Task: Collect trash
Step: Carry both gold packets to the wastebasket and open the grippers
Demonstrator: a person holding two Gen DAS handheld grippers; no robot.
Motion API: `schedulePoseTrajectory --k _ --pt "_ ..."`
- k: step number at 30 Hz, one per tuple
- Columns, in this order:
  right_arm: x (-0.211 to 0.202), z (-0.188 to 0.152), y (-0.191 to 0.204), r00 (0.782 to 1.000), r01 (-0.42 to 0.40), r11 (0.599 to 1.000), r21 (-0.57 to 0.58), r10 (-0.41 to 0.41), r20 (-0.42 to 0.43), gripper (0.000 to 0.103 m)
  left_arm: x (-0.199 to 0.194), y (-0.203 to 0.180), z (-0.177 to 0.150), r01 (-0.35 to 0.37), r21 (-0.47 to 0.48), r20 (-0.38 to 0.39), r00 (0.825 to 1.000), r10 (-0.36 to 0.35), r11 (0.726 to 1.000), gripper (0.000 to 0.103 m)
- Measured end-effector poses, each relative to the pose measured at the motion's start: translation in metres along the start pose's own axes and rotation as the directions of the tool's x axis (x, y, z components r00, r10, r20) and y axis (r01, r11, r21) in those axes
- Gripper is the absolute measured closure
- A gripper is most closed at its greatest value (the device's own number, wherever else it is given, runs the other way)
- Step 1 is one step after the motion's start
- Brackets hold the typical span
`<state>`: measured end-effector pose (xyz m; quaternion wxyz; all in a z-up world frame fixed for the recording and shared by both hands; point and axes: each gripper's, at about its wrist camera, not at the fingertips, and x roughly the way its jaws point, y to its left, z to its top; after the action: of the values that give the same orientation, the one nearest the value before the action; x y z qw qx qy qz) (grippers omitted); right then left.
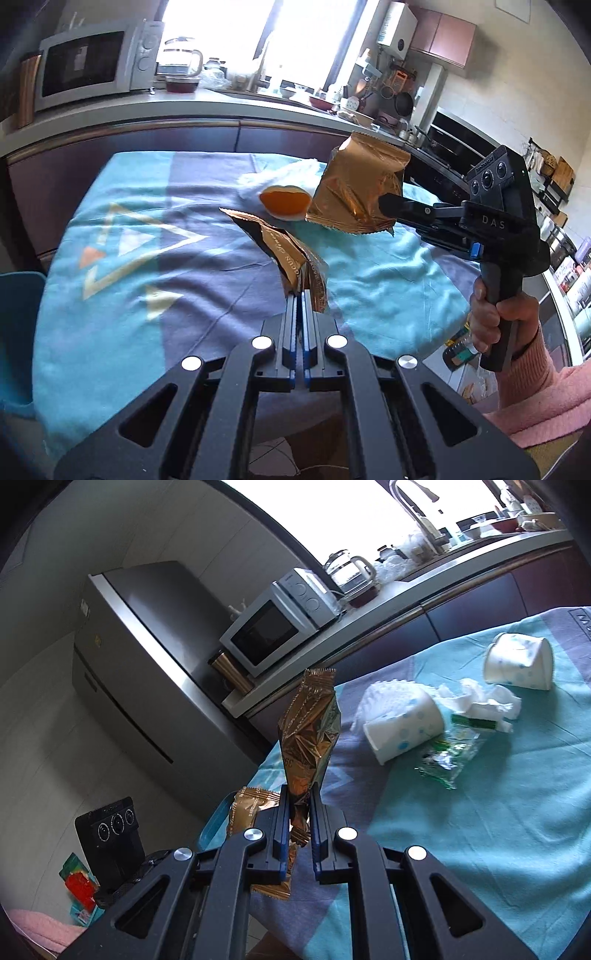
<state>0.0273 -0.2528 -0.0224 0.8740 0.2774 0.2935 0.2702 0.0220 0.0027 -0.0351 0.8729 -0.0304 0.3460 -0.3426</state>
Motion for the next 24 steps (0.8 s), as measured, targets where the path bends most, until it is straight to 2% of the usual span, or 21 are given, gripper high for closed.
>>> schedulePoseTrajectory --k 4,9,16,24 --pt "0.029 0.004 0.02 0.997 -0.055 0.998 -0.042 0.053 -0.054 0.094 -0.03 0.025 -0.004 -0.065 -0.046 0.046 0.997 0.067 0.997 0.1" --pt "0.07 0.009 0.047 0.986 -0.126 0.988 -0.093 0.114 -0.124 0.094 -0.066 0.058 -0.01 -0.152 -0.114 0.091 0.983 0.163 0.982 0.1" --pt "0.129 0.011 0.085 0.955 -0.216 0.966 -0.146 0.178 -0.235 0.094 -0.112 0.108 -0.02 -0.262 -0.221 0.132 0.946 0.295 0.939 0.1" --pt "0.192 0.0 0.129 0.92 -0.268 0.941 -0.207 0.187 -0.344 0.094 -0.146 0.158 -0.034 -0.367 -0.306 0.121 0.9 0.418 0.878 0.1"
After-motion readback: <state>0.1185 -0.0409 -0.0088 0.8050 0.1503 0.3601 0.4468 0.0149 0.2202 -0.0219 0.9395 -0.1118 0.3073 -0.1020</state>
